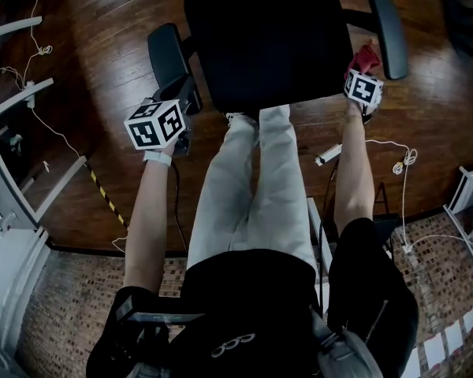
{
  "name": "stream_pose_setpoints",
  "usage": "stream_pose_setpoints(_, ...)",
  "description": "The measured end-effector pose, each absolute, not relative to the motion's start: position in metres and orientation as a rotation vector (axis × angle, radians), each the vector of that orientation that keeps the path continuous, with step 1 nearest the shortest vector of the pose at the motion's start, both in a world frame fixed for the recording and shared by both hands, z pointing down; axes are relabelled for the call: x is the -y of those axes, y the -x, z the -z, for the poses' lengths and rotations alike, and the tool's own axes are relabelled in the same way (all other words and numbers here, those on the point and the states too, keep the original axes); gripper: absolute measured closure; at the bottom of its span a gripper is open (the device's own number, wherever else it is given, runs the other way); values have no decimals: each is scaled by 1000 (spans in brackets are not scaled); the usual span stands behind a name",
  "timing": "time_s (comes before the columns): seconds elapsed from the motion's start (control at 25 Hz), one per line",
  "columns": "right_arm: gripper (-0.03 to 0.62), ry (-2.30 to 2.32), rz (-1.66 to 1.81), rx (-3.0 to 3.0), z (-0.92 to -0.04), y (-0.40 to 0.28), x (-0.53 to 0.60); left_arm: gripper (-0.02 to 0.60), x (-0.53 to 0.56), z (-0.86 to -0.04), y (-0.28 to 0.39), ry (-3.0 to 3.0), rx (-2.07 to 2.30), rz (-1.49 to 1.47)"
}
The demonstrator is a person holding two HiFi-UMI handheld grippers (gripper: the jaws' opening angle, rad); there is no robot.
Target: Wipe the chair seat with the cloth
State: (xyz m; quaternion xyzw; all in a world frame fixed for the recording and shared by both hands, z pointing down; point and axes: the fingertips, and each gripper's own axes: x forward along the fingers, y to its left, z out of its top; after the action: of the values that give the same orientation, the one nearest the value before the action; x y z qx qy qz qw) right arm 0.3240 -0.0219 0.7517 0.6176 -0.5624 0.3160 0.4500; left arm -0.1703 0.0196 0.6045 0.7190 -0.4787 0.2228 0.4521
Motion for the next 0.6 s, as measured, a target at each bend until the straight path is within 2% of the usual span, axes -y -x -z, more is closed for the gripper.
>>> stream_pose_setpoints(0.24,523,-1386,-809,1519,-777,-249,28,588,-21,-605,170,-1776,1183,-548)
stream_pose_setpoints(0.6,523,-1019,-1032,1831,-800,-55,-4,588,-20,-605,171,-1778,1181,-546)
